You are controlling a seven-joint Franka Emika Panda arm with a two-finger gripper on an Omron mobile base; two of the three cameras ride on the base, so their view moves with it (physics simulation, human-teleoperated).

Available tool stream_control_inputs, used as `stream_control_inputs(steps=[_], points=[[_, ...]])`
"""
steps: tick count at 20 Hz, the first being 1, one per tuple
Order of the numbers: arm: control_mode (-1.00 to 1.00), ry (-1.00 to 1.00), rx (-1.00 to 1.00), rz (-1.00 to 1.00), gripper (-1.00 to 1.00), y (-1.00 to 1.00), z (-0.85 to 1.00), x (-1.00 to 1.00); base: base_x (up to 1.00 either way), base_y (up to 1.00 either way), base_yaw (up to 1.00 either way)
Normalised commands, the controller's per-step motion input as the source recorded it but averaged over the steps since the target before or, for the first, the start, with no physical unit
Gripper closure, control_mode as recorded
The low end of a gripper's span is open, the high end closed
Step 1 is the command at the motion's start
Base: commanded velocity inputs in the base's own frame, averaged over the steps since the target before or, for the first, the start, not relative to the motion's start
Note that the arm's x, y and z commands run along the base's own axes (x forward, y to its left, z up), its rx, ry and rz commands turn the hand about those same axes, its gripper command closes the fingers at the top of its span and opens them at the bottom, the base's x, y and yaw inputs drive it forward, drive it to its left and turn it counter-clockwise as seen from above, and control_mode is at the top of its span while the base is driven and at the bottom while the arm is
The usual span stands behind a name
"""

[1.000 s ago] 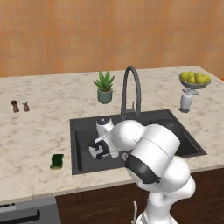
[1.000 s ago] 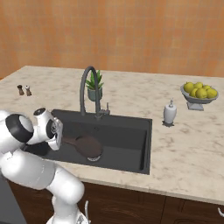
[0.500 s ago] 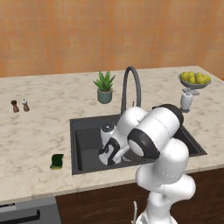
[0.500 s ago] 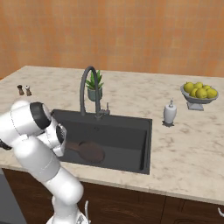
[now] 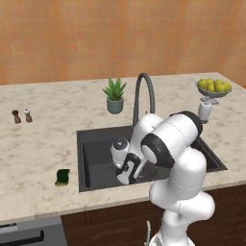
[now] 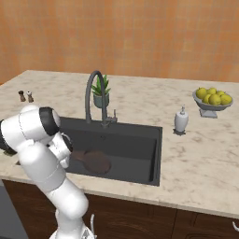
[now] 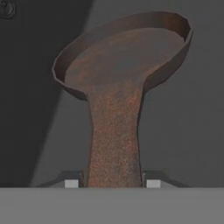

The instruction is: Pick the pan and sponge and place them into the sink. Then turn on the water.

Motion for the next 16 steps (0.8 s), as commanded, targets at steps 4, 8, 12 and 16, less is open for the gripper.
stream_control_inputs(steps=[4, 8, 12, 16], points=[[-1.00, -0.09, 0.00, -0.02, -1.00, 0.10, 0.31, 0.00, 0.00, 0.00, 0.00], [-1.00, -0.08, 0.00, 0.00, -1.00, 0.18, 0.63, -0.04, 0.00, 0.00, 0.00], [-1.00, -0.01, 0.00, 0.06, -1.00, 0.05, 0.98, -0.02, 0.00, 0.00, 0.00], [-1.00, 0.00, 0.00, 0.20, -1.00, 0.00, 1.00, 0.00, 0.00, 0.00, 0.00]])
